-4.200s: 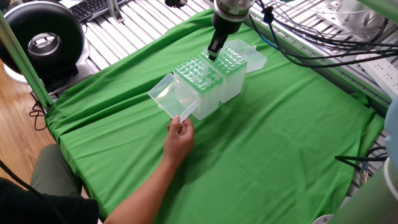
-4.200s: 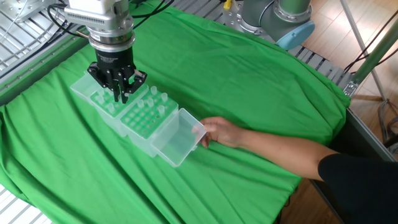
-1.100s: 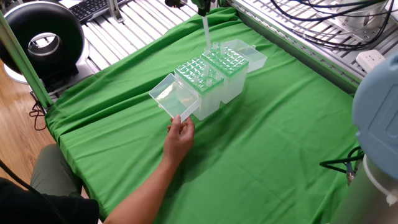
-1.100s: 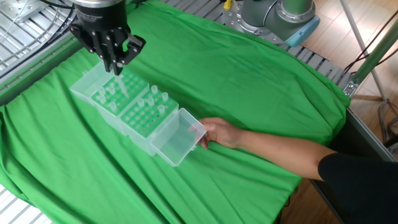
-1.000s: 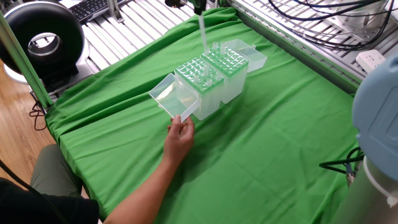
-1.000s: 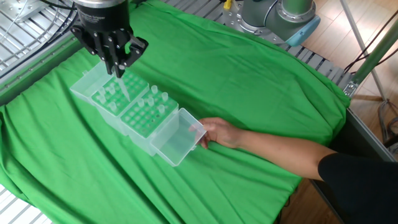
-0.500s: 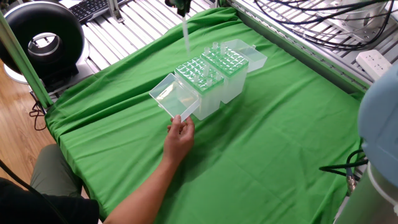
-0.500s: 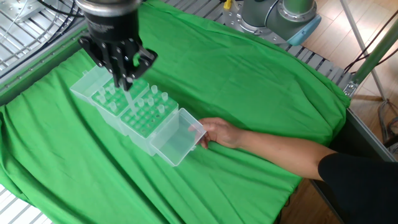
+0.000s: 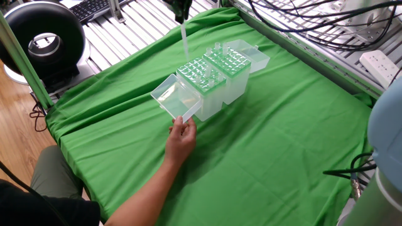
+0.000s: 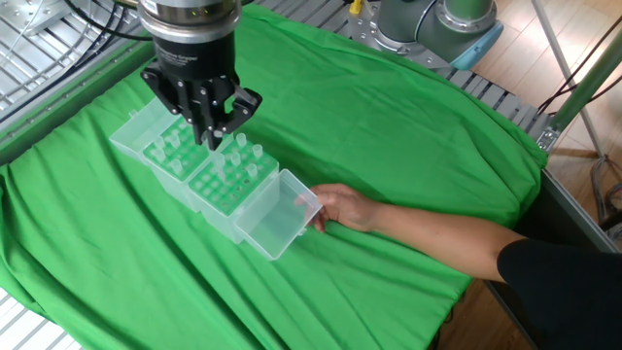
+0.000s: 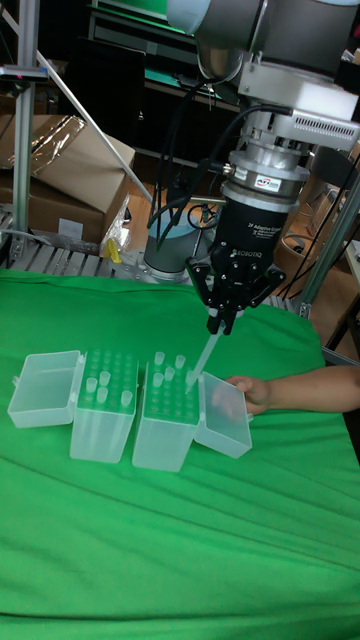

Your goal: Insert a large pipette tip into the holder for large pipette tips

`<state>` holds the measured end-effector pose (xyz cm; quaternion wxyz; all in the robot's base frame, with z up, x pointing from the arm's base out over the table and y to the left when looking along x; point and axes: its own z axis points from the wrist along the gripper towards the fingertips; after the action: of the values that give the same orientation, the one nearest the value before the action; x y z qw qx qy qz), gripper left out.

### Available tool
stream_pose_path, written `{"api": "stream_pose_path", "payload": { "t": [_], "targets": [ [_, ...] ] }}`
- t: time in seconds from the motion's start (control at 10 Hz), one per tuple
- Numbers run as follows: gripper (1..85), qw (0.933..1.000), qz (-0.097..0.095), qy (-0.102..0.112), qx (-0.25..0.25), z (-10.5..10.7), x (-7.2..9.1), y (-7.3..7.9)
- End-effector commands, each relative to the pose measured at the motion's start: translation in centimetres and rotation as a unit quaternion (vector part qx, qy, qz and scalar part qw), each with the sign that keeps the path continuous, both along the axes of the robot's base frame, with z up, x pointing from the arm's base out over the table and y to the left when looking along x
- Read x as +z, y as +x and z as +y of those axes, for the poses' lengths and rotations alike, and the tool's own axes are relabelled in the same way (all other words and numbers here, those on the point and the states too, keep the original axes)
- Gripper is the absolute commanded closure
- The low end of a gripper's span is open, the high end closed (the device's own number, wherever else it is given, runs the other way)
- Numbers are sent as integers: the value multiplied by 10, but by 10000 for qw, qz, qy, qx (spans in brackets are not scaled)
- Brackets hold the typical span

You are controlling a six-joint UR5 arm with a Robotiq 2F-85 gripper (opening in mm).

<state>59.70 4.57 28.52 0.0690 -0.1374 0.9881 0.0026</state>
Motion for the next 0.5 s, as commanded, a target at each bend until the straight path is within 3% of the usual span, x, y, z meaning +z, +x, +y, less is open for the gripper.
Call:
{"api": "stream_pose_path", "payload": {
  "t": [0.0, 0.4],
  "targets": [
    [817, 9999, 112, 16, -28, -3, -4, -13],
    [817, 9999, 75, 114, -74, -1, -10, -12]
  ]
}}
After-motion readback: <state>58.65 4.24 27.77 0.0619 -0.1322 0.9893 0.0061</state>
